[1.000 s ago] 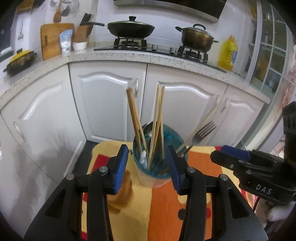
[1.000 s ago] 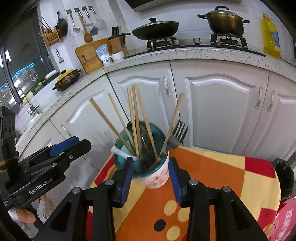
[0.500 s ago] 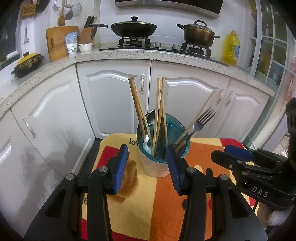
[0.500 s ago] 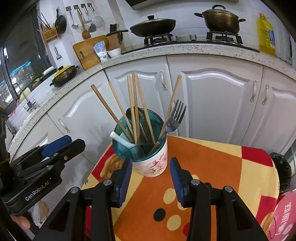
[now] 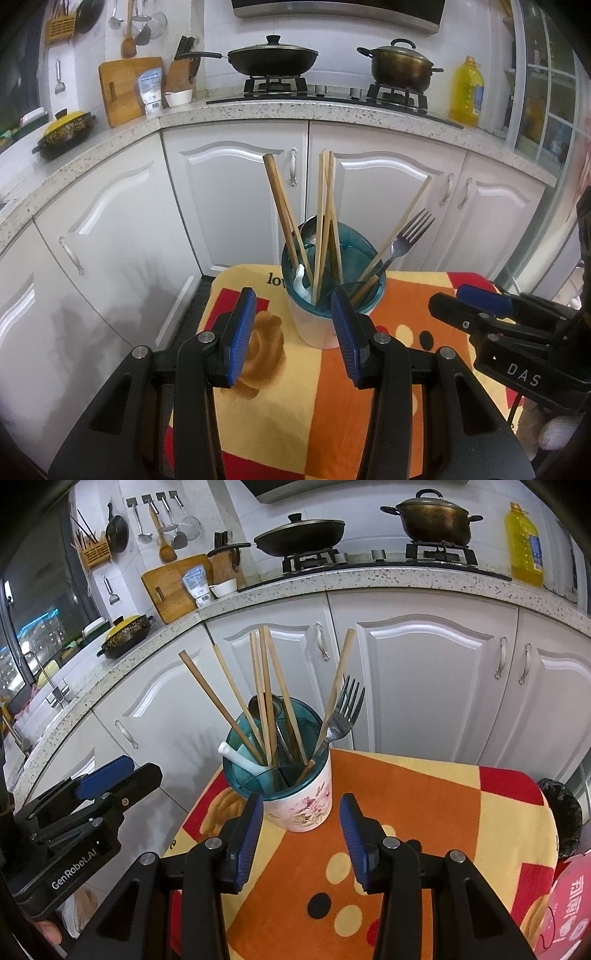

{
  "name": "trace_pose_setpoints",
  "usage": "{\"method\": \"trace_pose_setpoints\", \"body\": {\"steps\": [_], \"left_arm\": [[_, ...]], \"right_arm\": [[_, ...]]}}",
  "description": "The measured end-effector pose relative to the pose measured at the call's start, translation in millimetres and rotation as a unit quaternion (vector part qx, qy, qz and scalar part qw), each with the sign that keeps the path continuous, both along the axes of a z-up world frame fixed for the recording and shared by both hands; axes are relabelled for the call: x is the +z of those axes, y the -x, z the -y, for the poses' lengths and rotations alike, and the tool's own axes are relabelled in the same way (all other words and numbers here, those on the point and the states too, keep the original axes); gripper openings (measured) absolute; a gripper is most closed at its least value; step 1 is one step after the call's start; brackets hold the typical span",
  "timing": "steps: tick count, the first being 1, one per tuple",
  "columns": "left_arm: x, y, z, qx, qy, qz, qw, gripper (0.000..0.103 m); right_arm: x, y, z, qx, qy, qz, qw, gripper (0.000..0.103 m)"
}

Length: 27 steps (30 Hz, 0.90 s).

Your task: Organize utensils

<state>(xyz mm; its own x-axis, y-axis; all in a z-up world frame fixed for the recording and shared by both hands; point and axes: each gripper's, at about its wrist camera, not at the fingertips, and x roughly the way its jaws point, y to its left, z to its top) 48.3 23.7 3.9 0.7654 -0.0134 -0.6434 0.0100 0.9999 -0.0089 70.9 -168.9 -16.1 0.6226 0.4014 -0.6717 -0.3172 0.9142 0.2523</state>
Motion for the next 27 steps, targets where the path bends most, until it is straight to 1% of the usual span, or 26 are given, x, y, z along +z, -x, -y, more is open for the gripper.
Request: {"method": "trace_pose_setpoints", "body": {"steps": [27], "left_arm": [[1.3,4.7,-3.5,0.016,-0.002,0.003,0.9999,0.041]], "right_arm": [[6.2,2.1,-5.1,0.0,-0.002,0.005,1.0,0.042]]}}
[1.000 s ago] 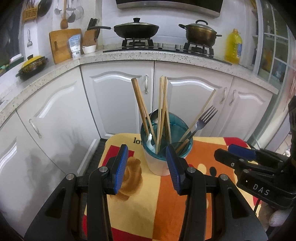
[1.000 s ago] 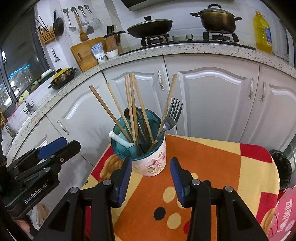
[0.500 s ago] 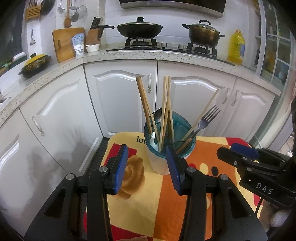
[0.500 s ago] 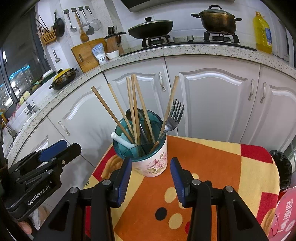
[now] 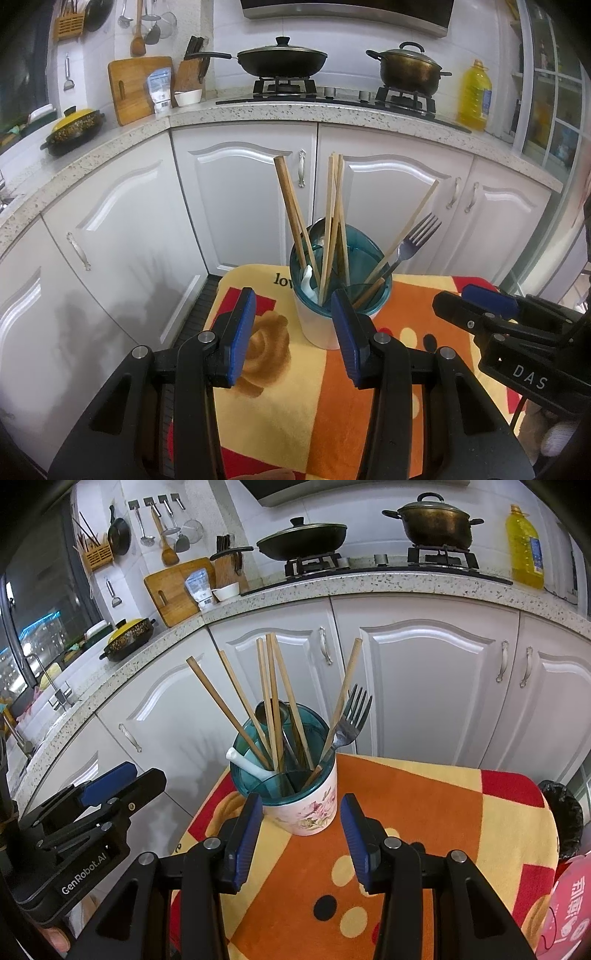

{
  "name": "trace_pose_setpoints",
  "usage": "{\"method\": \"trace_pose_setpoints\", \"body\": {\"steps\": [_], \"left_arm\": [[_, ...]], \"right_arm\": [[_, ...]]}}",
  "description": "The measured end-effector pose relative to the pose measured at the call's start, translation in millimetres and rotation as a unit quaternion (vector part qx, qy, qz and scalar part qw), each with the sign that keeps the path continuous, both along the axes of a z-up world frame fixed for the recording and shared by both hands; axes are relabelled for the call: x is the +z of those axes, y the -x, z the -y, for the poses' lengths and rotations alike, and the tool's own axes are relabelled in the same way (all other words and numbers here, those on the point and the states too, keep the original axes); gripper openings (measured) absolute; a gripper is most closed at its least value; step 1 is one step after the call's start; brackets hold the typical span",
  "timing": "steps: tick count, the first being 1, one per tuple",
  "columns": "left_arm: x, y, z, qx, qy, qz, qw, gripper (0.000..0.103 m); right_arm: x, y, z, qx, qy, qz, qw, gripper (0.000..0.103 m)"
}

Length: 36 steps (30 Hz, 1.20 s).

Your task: Organize utensils

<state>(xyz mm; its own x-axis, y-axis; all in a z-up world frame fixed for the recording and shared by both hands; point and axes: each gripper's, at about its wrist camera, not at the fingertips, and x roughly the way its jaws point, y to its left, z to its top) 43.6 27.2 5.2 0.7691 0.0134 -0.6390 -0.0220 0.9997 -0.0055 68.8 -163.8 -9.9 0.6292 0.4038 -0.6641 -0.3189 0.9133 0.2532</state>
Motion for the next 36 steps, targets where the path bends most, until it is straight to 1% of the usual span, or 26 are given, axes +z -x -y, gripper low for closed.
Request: {"method": "trace_pose_setpoints", "body": {"steps": [36], "left_arm": [[-3.6,-2.0,1.6,0.0,0.0,-0.003,1.0,0.041]], "right_arm": [[-4.7,-4.4,-2.4,0.005,0.004,-0.008,1.0,0.043]]}}
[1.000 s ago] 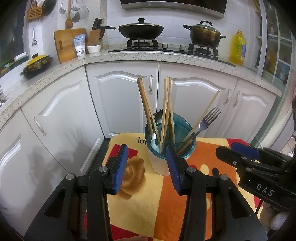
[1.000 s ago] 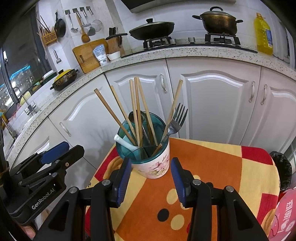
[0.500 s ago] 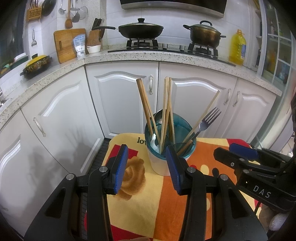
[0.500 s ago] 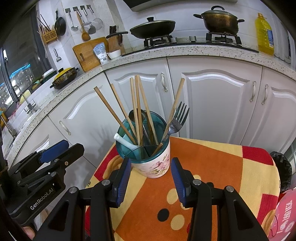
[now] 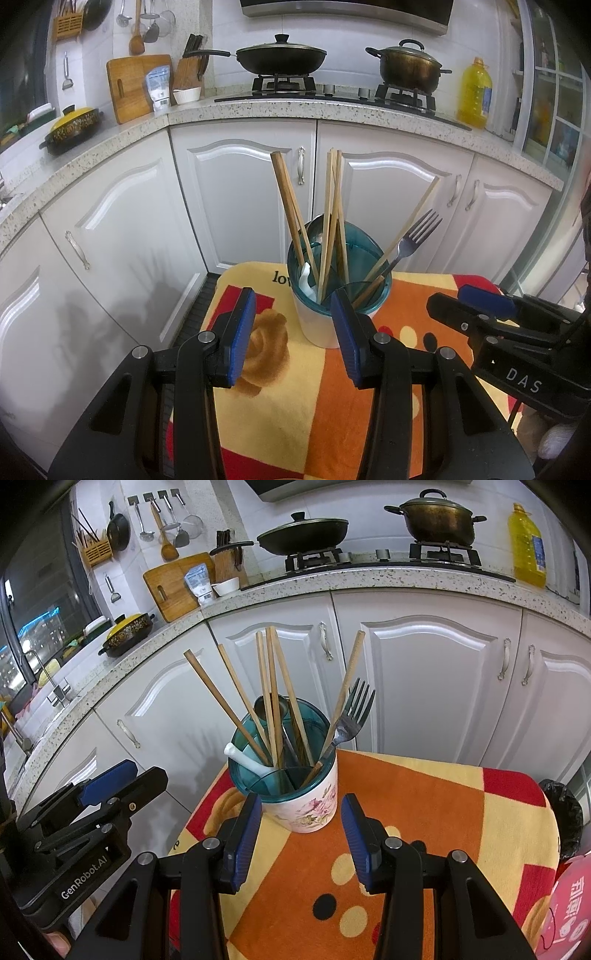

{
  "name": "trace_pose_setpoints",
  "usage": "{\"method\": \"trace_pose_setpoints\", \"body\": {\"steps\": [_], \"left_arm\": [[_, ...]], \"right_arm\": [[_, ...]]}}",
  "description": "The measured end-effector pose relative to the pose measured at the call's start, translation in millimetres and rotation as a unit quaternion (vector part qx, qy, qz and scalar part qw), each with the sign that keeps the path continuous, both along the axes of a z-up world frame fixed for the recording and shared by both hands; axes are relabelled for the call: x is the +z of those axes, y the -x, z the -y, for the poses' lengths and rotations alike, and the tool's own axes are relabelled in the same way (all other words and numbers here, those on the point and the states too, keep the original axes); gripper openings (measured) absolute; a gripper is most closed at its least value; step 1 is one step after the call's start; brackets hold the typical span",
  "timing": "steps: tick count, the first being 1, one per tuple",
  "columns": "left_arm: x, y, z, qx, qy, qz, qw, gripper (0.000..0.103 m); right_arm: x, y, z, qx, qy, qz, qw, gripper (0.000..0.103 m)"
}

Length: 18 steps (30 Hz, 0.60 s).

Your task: Organize utensils

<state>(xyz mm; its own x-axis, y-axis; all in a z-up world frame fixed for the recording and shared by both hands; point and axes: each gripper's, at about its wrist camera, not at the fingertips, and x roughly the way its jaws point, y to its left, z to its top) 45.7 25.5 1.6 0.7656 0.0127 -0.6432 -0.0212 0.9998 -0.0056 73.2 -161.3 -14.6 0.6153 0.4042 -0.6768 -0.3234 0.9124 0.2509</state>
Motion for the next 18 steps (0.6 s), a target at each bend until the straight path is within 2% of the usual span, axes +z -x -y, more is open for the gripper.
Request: {"method": "trace_pose_setpoints", "body": {"steps": [18], "left_arm": [[-2.3,0.8,0.5,-0.002,0.005,-0.004,1.0,0.041]], "right_arm": [[-5.1,-1.1,-0.7,0.001,0.005,-0.006,1.0,0.043]]}}
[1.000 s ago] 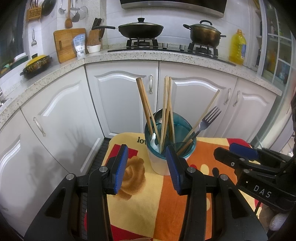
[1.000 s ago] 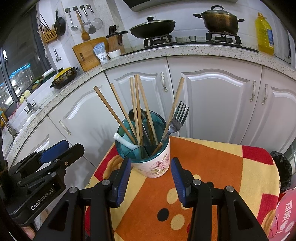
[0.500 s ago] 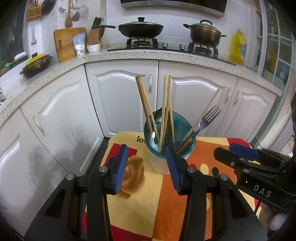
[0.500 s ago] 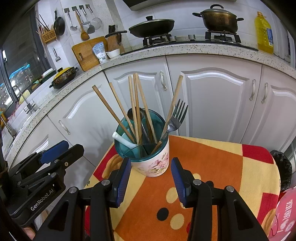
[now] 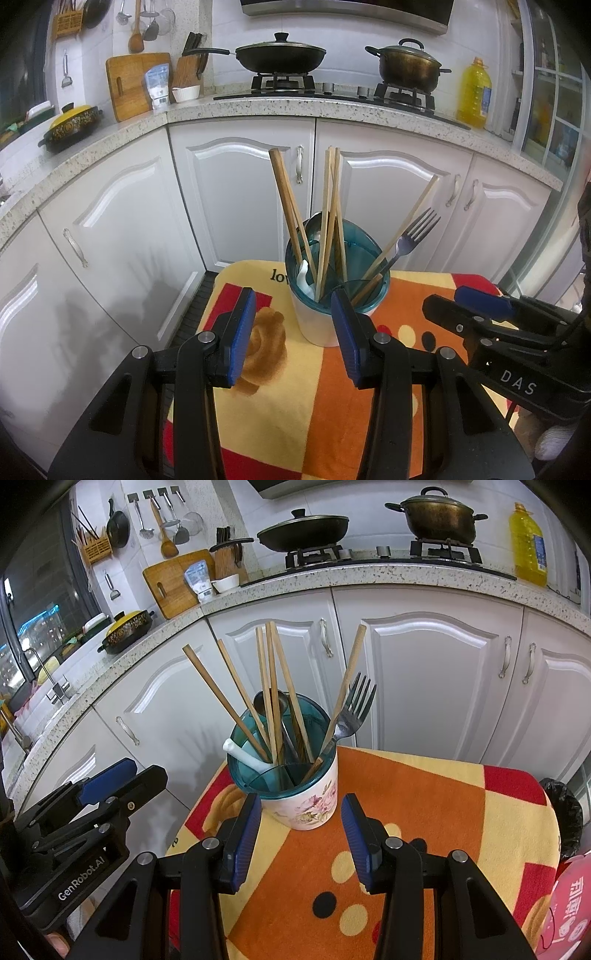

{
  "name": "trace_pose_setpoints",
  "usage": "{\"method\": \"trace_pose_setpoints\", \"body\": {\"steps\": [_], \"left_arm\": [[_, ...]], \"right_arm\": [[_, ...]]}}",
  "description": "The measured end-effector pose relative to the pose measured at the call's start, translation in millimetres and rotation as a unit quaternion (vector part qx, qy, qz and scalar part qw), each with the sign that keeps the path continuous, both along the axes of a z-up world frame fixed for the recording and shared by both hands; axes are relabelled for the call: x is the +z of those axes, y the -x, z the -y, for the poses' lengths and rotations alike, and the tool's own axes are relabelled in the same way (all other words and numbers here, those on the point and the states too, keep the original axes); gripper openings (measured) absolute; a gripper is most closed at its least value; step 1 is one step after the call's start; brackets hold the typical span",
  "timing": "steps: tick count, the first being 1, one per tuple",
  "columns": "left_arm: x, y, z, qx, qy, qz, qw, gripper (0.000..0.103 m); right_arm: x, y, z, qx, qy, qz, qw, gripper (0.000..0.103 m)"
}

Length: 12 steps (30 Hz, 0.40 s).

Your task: Organize utensils

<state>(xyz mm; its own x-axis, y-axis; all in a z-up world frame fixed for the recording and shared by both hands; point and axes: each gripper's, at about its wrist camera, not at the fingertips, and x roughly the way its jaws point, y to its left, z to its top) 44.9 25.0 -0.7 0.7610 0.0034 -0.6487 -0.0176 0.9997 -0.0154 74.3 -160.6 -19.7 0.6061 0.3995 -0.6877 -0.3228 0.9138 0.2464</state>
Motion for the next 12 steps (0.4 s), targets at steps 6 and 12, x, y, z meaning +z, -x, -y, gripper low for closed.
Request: {"method": "trace_pose_setpoints", "body": {"steps": [6,12], "left_arm": [[-2.5,-1.1,-2.2,-0.002,0.013,-0.001,0.9999,0.041],[-6.1,-5.1,-4.7,-0.003,0.019,-0.006,0.9998,0.042]], "right_arm": [[-2.9,-0.2,0.9,0.0,0.002,-0.004,1.0,0.044],[-9.5,-3.6,7.2,-0.004,0.0,-0.009,1.0,0.044]]}}
